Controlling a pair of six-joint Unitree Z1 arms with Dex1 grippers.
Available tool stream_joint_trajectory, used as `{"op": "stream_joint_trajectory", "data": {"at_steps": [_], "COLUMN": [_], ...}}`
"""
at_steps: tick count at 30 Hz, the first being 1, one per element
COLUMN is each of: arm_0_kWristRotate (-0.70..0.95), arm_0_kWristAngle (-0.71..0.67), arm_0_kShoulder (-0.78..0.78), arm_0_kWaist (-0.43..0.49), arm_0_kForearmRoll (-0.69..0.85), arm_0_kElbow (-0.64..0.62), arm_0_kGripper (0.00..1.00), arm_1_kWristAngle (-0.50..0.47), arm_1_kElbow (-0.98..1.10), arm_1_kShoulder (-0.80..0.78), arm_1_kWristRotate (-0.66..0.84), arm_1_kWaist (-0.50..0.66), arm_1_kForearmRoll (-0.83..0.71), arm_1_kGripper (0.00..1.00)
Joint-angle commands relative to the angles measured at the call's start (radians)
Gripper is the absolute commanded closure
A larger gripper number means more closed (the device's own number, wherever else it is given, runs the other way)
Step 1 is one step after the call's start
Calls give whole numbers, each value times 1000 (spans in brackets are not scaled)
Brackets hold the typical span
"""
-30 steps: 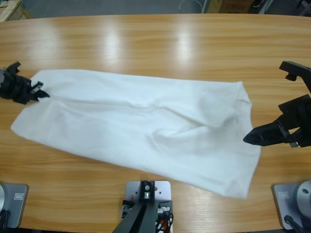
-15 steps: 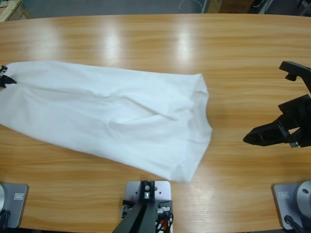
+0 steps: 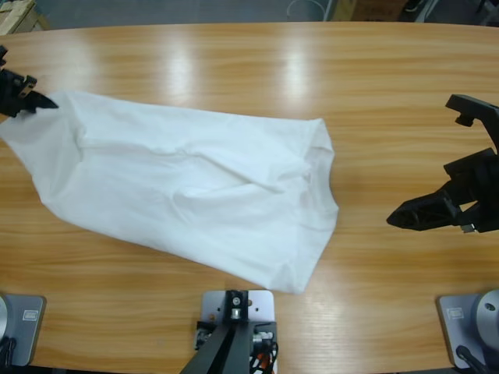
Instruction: Fold clothes
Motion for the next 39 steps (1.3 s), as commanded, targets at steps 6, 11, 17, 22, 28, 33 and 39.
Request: {"op": "stream_joint_trajectory", "data": {"at_steps": [6,11,17,22,28,33,39], "arm_0_kWristRotate": [-125,-195,-247,-270,-270,-273,-274], "arm_0_kWristAngle": [-12,-6,8,8,-5,-41,-66], "arm_0_kShoulder": [-110,-104,-32,53,183,277,365], "arm_0_kWaist": [-356,-528,-702,-811,-885,-937,-1018], "arm_0_kForearmRoll": [135,160,218,274,296,297,297], "arm_0_kElbow": [-129,-211,-391,-536,-617,-663,-724], "arm_0_kGripper": [1000,1000,1000,1000,1000,1000,1000], "arm_1_kWristAngle": [5,6,3,3,11,17,15], "arm_1_kElbow": [56,61,73,80,79,75,78], "arm_1_kShoulder": [16,7,-15,-34,-72,-88,-80], "arm_1_kWristRotate": [-5,-11,-11,-11,-11,-11,-14], "arm_1_kWaist": [-12,-18,-21,-23,-23,-23,-23], "arm_1_kForearmRoll": [-44,-50,-64,-73,-72,-67,-71], "arm_1_kGripper": [9,9,9,9,9,9,9]}}
